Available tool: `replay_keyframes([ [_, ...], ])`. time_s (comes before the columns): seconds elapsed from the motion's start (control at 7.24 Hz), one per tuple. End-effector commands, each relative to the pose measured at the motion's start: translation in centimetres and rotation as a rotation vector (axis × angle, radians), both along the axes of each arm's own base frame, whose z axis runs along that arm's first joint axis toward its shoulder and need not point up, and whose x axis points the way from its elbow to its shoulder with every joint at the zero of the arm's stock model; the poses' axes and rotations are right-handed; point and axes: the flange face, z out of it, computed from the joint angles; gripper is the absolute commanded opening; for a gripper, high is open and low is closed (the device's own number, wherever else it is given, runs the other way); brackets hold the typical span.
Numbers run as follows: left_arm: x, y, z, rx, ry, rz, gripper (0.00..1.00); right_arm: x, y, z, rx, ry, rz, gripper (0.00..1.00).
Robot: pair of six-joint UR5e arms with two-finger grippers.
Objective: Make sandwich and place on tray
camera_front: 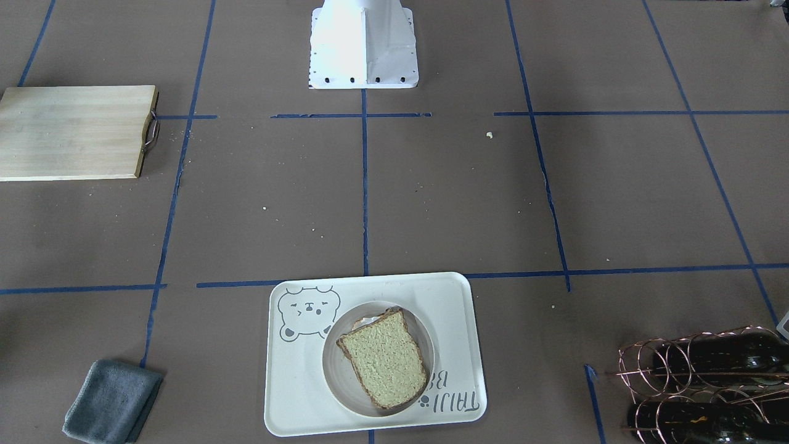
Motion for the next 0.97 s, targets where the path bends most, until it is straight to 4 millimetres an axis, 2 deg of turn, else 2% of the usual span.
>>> replay_keyframes([
  [0.0, 0.6, -0.4, -1.0, 0.014, 0.001, 0.004, 1.0, 0.1, 0.2, -0.4, 0.002, -0.004, 0.006, 1.0],
  [0.83, 0.1, -0.5, -2.1, 0.026, 0.0, -0.005, 1.0, -0.1, 0.5, -0.3, -0.007, -0.033, 0.003, 1.0],
])
